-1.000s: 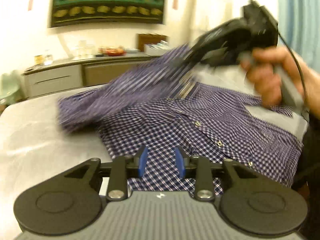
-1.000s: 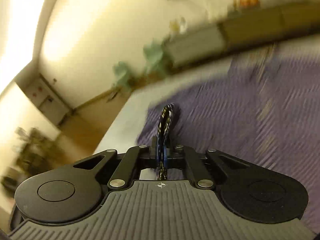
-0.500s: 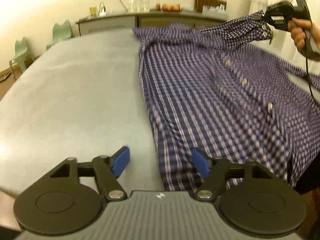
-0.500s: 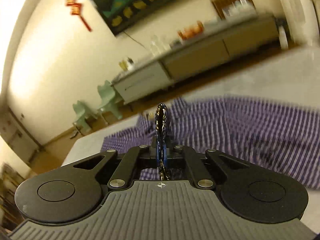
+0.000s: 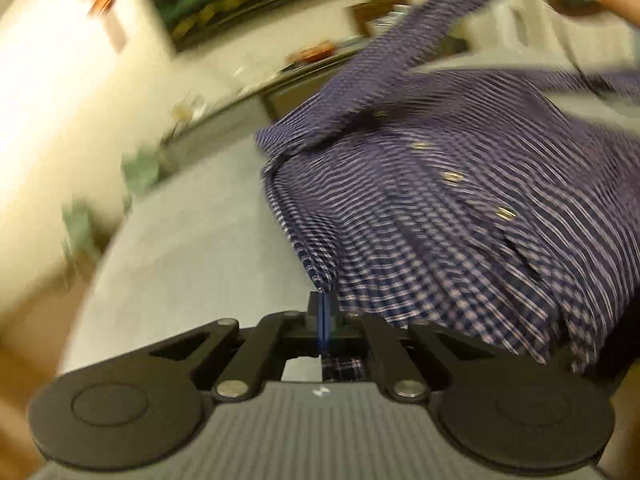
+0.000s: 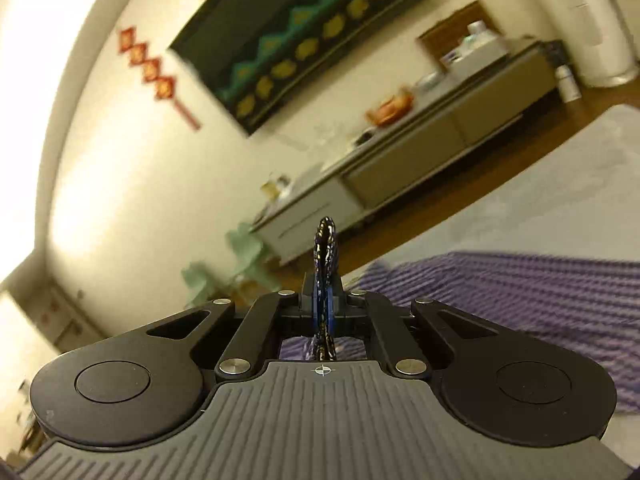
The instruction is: Fold clothes
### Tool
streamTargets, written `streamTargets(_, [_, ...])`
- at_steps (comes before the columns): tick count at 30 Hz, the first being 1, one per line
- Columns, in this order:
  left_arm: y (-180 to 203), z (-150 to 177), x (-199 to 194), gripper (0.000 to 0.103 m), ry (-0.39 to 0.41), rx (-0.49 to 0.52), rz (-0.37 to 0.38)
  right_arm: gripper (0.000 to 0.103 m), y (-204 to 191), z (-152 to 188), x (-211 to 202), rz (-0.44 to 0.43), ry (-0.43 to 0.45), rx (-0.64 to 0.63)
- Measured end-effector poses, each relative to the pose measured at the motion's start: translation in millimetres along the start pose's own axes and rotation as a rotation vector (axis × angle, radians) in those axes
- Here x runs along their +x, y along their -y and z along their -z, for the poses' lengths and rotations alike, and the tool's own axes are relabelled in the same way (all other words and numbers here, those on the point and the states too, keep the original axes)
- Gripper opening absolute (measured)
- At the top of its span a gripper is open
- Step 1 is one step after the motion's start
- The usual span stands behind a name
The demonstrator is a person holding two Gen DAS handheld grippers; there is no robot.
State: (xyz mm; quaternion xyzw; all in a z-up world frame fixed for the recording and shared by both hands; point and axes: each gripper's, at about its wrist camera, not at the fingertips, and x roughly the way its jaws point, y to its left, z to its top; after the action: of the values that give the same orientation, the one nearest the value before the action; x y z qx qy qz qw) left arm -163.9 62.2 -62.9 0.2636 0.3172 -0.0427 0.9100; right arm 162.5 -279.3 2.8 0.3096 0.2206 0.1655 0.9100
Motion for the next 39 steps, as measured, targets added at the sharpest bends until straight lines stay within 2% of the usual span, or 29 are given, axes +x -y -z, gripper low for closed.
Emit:
streamTargets(5, [44,5,-14,0.001,0.010,0.210,0.044,0.003,47,-3,6,0.161,0.001,0.057])
streamTargets(8, [62,11,-7,0.001,-0.009,0.297,0.011,0.003,69,-3,6,0.212,0.015,0.101])
streamTargets(11, [60,14,-5,0.001,-0.027,0.295,-0.018,0.003,84,-7,0,0.232,0.042,0.139])
streamTargets(14, [50,13,-5,0.012,-0.028,0.221,-0.018,0.004,94,-7,0,0.269,0.044,0.136])
streamTargets(15, [46,13,-4,0.020,-0.031,0.195,-0.016,0.012,96,-5,2,0.304,0.034,0.132])
streamTargets(16, [43,14,-3,0.032,-0.034,0.172,-0.018,0.025,97,-4,4,0.338,0.024,0.128])
streamTargets(17, [39,16,-3,0.038,-0.036,0.153,-0.024,0.032,99,-2,6,0.373,0.014,0.124])
streamTargets(18, [37,18,-2,0.047,-0.041,0.130,-0.028,0.052,100,-1,6,0.427,0.028,0.121])
streamTargets(19, [33,20,0,0.047,-0.049,0.104,-0.027,0.063,94,-1,0,0.474,0.066,0.101])
streamTargets(22, [19,24,9,0.045,-0.061,0.006,0.013,0.066,74,0,-16,0.612,0.183,0.042])
streamTargets(23, [12,25,9,0.041,-0.056,-0.032,0.033,0.066,61,1,-20,0.596,0.200,0.016])
streamTargets(25, [0,27,8,0.012,-0.046,-0.107,0.072,0.066,24,11,-22,0.445,0.180,-0.056])
streamTargets(26, [-8,28,8,0.005,-0.041,-0.144,0.088,0.065,2,22,-15,0.331,0.119,-0.099])
streamTargets(27, [-19,29,8,0.003,-0.034,-0.189,0.103,0.065,-19,33,-8,0.217,0.058,-0.141])
streamTargets(29, [-44,30,6,0.002,-0.029,-0.300,0.146,0.061,-66,75,23,-0.026,-0.140,-0.217])
streamTargets(31, [-70,34,2,0.002,-0.012,-0.423,0.185,0.051,-116,128,62,-0.154,-0.317,-0.360])
streamTargets(35, [-106,41,-14,0.002,0.034,-0.573,0.187,0.035,-171,217,136,-0.094,-0.517,-0.631])
streamTargets(37, [-118,42,-25,0.002,0.065,-0.621,0.192,0.026,-175,246,176,0.015,-0.602,-0.691])
streamTargets(39, [-118,42,-31,0.001,0.072,-0.620,0.238,0.025,-184,269,191,0.043,-0.616,-0.777])
